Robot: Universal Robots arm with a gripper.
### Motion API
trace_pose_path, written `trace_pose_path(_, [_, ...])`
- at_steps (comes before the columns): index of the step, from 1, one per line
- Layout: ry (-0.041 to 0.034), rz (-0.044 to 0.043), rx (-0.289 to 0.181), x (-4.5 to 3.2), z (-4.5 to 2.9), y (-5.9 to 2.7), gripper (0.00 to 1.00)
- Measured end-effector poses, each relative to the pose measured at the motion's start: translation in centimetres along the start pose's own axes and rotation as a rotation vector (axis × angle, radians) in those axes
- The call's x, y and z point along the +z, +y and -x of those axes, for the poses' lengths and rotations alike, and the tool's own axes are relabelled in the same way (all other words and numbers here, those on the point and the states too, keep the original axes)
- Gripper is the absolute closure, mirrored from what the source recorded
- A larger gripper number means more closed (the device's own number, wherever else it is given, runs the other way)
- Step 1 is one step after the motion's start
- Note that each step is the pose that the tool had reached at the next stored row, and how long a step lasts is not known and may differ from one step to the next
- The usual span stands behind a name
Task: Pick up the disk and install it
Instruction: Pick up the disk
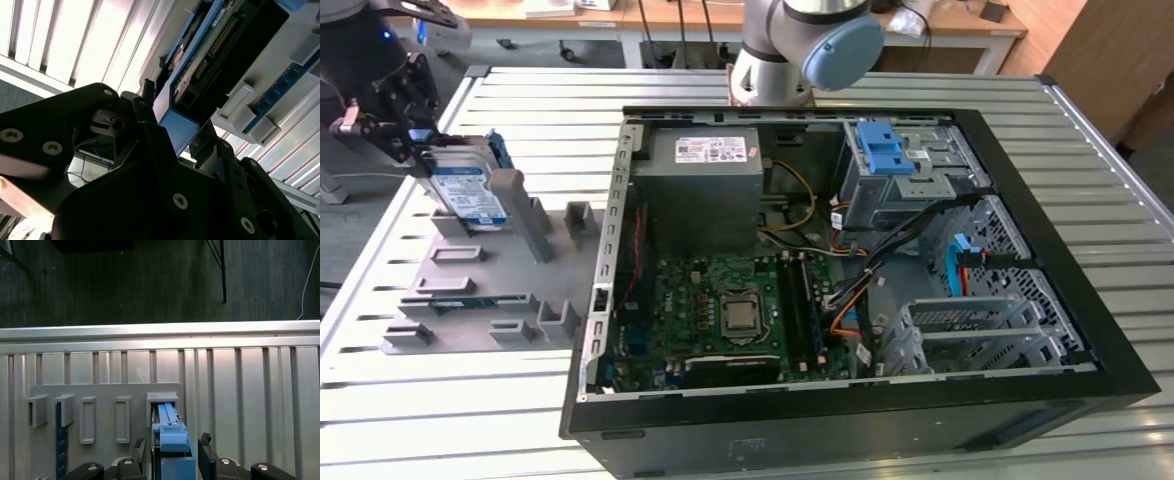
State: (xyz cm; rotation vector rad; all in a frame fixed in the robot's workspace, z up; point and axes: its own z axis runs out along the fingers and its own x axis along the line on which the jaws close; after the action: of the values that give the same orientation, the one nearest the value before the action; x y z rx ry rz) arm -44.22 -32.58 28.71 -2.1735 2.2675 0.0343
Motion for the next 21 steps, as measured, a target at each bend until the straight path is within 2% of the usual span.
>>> trace_pose_path(4, [0.0001,0.0018,0.0,0.39,0.0,0.01,0.47])
trace_pose_path(8, [0.0002,0.002,0.0,0.41,0.0,0.01,0.48])
trace_pose_path(9, [0.0001,0.0019,0.0,0.42,0.0,0.01,0.55])
trace_pose_path(10, [0.0001,0.0019,0.0,0.42,0.0,0.01,0.55])
trace_pose_path(15, [0.0001,0.0018,0.0,-0.03,0.01,0.02,0.55])
trace_pose_path(21, [0.0006,0.002,0.0,-0.06,0.0,0.02,0.57])
